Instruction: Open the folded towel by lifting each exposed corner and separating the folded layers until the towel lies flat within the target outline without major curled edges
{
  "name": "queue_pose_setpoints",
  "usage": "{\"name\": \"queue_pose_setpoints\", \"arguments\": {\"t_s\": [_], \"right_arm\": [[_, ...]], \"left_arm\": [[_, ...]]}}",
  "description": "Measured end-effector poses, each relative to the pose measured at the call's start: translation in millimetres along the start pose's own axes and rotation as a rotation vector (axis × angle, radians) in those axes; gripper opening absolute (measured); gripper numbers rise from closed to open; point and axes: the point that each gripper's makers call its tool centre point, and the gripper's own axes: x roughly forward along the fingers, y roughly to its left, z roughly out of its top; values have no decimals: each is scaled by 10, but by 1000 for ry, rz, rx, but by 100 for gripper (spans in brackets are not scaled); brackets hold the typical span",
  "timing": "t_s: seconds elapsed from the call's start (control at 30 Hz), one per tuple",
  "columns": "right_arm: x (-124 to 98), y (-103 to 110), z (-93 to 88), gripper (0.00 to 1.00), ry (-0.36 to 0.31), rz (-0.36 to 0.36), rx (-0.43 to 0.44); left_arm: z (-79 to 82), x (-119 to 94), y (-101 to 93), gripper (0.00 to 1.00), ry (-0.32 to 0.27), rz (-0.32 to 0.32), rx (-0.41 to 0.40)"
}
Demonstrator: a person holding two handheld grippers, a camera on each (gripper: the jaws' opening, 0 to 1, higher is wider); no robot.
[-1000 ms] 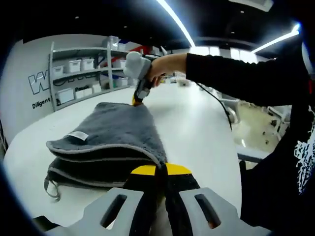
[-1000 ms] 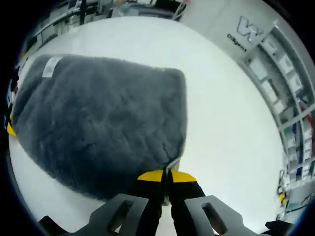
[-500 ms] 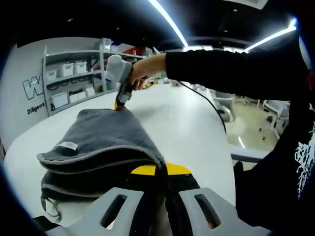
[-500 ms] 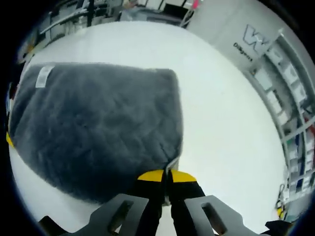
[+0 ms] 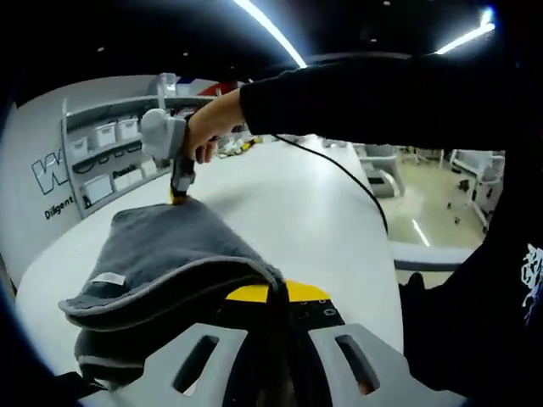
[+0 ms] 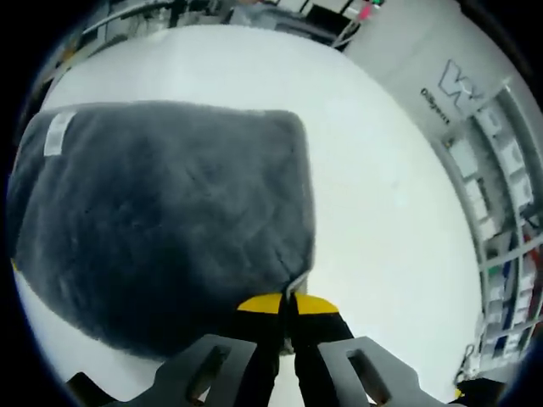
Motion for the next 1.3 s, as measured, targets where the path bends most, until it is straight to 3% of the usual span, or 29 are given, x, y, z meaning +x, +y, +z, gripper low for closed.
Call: {"name": "queue_pose_setpoints", "arguments": {"t_s": [0.2, 0.5, 1.1, 1.3], "right_arm": [[55, -6, 143, 0, -41, 2, -39], [120, 24, 347, 0, -127, 38, -27], [254, 77, 716, 0, -181, 43, -92], [302, 161, 901, 0, -217, 25, -167]], "left_arm": [[19, 37, -17, 2, 2, 7, 19], [75, 168, -100, 2, 42, 35, 153], [110, 262, -106, 2, 62, 59, 220], [114, 291, -79, 2, 68, 74, 236]]}}
